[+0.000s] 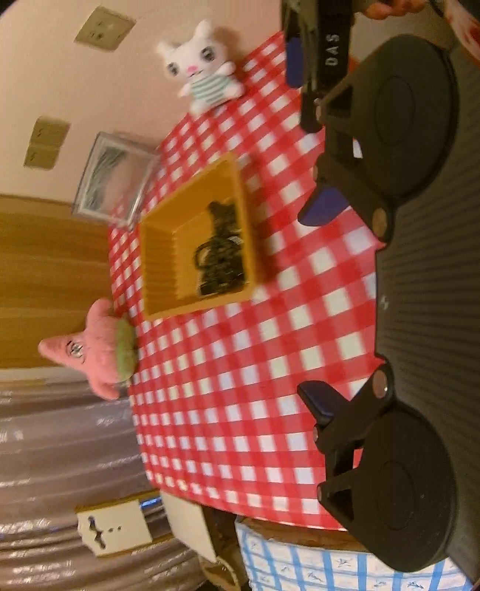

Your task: Organize jewelry

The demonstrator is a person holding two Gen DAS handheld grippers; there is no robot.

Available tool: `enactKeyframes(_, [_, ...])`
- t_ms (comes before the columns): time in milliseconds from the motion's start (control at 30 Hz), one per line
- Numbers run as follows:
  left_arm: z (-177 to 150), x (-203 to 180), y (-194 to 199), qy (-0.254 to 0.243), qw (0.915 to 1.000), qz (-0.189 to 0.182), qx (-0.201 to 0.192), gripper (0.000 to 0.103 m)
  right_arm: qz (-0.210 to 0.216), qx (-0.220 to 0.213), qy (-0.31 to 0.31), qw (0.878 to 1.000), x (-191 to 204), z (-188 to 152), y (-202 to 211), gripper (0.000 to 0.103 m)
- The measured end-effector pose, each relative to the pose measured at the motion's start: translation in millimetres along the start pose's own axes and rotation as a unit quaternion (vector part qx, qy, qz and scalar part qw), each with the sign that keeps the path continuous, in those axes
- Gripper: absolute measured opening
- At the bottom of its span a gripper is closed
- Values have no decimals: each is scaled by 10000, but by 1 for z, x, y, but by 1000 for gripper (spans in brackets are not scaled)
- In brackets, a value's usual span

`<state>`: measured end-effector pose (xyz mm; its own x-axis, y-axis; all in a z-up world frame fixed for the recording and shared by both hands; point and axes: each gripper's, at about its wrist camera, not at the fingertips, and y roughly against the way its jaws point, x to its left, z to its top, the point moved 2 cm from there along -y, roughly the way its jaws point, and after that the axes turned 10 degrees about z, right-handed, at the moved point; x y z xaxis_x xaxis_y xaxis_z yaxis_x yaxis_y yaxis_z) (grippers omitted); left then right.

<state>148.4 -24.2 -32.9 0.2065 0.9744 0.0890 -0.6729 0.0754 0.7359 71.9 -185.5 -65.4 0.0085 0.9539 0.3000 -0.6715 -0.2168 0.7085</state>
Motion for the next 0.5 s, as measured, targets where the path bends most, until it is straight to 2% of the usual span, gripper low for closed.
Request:
enactKeyframes(167, [-26, 12, 19, -205, 9997, -69, 70, 90, 5, 34, -26, 10000, 31, -24, 17, 73])
enactKeyframes(500, [-64, 38, 50, -287, 9992, -223, 150, 90, -102, -49, -76, 9999, 74, -68, 47, 73])
